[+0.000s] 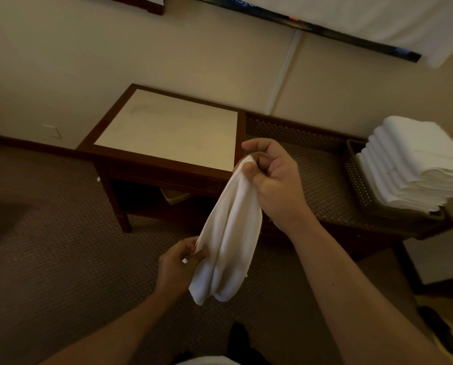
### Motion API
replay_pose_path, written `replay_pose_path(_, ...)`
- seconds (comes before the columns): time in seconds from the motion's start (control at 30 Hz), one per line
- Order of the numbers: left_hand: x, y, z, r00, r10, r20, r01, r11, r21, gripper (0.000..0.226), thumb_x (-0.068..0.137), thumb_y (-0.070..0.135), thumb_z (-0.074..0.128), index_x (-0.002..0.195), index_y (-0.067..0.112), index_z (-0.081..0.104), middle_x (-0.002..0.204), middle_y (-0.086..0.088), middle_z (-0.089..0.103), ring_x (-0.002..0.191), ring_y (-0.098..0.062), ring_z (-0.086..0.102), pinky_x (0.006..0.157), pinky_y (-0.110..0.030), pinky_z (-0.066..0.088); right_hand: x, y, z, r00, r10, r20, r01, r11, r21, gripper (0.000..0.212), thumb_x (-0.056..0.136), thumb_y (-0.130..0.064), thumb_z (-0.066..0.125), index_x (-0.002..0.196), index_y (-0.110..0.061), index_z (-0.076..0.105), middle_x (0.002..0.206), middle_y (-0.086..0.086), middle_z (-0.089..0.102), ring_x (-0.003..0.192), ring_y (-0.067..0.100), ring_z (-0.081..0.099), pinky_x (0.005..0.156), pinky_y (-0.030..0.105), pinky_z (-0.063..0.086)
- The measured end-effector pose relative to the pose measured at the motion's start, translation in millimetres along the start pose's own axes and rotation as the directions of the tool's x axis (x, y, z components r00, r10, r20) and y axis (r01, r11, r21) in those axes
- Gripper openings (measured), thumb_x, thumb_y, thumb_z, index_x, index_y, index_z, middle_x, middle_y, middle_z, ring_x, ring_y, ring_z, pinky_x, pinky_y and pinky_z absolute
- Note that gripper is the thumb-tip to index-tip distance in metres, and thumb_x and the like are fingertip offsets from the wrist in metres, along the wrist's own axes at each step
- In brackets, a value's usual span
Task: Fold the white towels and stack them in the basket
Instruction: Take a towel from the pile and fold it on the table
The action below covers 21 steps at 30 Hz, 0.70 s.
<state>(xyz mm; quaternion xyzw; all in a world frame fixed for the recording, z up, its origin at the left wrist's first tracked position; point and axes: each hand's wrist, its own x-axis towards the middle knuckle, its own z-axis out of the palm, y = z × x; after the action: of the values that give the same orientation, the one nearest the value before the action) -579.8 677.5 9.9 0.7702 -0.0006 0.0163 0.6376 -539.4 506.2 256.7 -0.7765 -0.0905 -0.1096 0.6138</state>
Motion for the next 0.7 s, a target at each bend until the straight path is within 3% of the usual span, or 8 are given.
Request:
replay_pose_path(0.13,0.7,-10.7,1.3,0.997,0.034,0.075,-0.044,0.989,0.138,0.013,0.09,0.026,0.074,0.096,0.038,0.073,0.101,0.019,0.072,0.097,0.002,0.065,0.081,-0.017,0.053,0.0,0.7,-1.8,0.999,0.014,-0.029,-0.014,1.0,0.017,0.029,0.095,0.008,0.055,0.117,-0.011,0.06,0.072,-0.006,0.068,0.072,0.017,0.061,0.071,0.027,0.051)
replay_pose_path(0.23,6.3,-18.5,5.4,0.996,0.031,0.084,-0.049,0.976,0.213,0.011,0.097,0.024,0.066,0.099,0.03,0.075,0.096,0.017,0.07,0.091,0.001,0.064,0.077,-0.02,0.053,-3.2,-0.2,-2.3,0.999,0.022,-0.023,-0.022,1.0,0.021,0.028,0.096,0.008,0.055,0.118,-0.008,0.059,0.072,-0.005,0.068,0.072,0.013,0.061,0.072,0.027,0.052)
replay_pose_path(0.37,17.6,-32.0,-2.3,0.993,-0.068,0.1,0.033,0.946,0.321,0.017,0.101,0.025,0.058,0.106,0.021,0.074,0.097,0.01,0.067,0.09,0.002,0.059,0.08,-0.025,0.049,-4.1,-2.6,-10.5,0.999,0.002,-0.047,0.003,0.995,0.097,0.029,0.093,0.004,0.057,0.116,-0.013,0.06,0.085,0.027,0.067,0.082,0.037,0.065,0.085,0.055,0.053)
replay_pose_path(0.47,21.4,-40.1,-14.5,0.985,-0.079,0.156,0.009,0.912,0.409,0.013,0.103,0.029,0.054,0.102,0.023,0.066,0.097,0.007,0.062,0.089,-0.002,0.057,0.079,-0.03,0.05,-4.3,-5.9,-17.7,0.999,-0.005,-0.05,0.013,0.989,0.15,0.028,0.095,0.007,0.055,0.114,-0.014,0.059,0.085,0.019,0.07,0.084,0.028,0.069,0.092,0.054,0.055)
replay_pose_path(0.6,18.8,-48.5,-19.4,0.966,-0.065,0.25,-0.069,0.867,0.494,0.001,0.097,0.024,0.061,0.097,0.024,0.062,0.098,0.007,0.058,0.088,-0.003,0.054,0.076,-0.024,0.045,-4.2,-6.9,-23.6,0.996,-0.004,-0.089,0.023,0.976,0.217,0.026,0.096,0.008,0.054,0.112,-0.012,0.059,0.083,0.01,0.071,0.083,0.024,0.069,0.087,0.048,0.057)
replay_pose_path(0.7,15.6,-54.4,-13.7,0.975,-0.06,0.214,-0.052,0.873,0.485,0.002,0.093,0.019,0.065,0.092,0.02,0.066,0.094,0.005,0.062,0.085,-0.008,0.059,0.078,-0.033,0.052,-3.4,-7.0,-27.8,0.993,-0.001,-0.115,0.028,0.971,0.237,0.027,0.096,0.008,0.053,0.111,-0.014,0.059,0.083,0.007,0.072,0.083,0.025,0.068,0.086,0.048,0.057)
